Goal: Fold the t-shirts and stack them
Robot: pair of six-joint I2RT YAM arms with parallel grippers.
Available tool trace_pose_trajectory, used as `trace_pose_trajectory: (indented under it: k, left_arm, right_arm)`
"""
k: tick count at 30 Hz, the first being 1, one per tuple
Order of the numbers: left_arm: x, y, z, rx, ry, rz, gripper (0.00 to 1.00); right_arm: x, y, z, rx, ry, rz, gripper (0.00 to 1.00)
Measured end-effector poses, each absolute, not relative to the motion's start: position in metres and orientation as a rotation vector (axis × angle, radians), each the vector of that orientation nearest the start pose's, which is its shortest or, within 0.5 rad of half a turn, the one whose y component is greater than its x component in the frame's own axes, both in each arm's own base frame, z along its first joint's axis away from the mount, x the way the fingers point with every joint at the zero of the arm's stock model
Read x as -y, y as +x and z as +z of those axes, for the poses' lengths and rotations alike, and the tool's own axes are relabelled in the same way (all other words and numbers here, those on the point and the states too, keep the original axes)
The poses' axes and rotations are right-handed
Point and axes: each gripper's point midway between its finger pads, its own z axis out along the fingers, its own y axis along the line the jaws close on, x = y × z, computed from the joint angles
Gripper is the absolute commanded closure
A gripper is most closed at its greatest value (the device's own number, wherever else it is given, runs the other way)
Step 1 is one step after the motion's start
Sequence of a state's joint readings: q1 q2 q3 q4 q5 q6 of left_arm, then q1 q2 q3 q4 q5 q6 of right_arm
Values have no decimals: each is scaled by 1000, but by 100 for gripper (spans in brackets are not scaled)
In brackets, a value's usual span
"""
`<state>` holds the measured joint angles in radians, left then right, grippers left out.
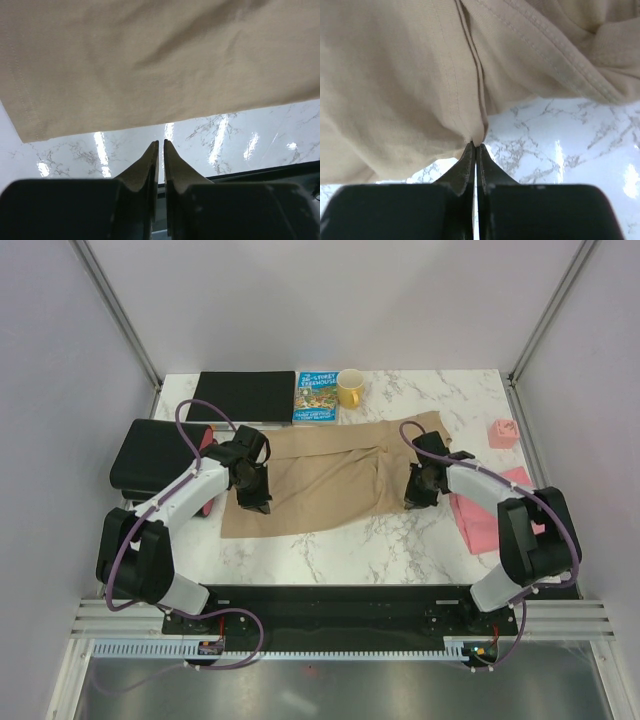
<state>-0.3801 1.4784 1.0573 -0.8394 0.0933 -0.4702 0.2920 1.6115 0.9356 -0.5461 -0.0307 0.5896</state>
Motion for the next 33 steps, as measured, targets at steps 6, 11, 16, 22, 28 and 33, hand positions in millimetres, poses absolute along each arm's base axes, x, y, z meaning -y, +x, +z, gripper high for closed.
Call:
trace_pose_trajectory:
  k: [6, 11, 16, 22, 28, 33]
  left_arm:
    - [117, 247, 75, -2917, -133, -130, 75]
    - [94, 244, 70, -2933, -154, 59, 66]
    - [81, 241, 66, -2952, -182, 136, 65]
    - [75, 221, 48, -3046, -182, 173, 62]
    - [80, 212, 46, -3090, -182, 121, 62]
    - [86, 216, 53, -3094, -183, 89, 63]
  right_arm:
    - [-112, 299, 85, -2676, 406, 261, 100]
    - [-112, 313, 153, -2506, 391, 317, 100]
    - [-108, 301, 167, -2497, 391, 320, 100]
    - [-108, 288, 156, -2550, 393, 314, 100]
    - [-114, 280, 149, -2596, 392, 358, 100]
    - [-131, 265, 137, -2694, 379, 411, 100]
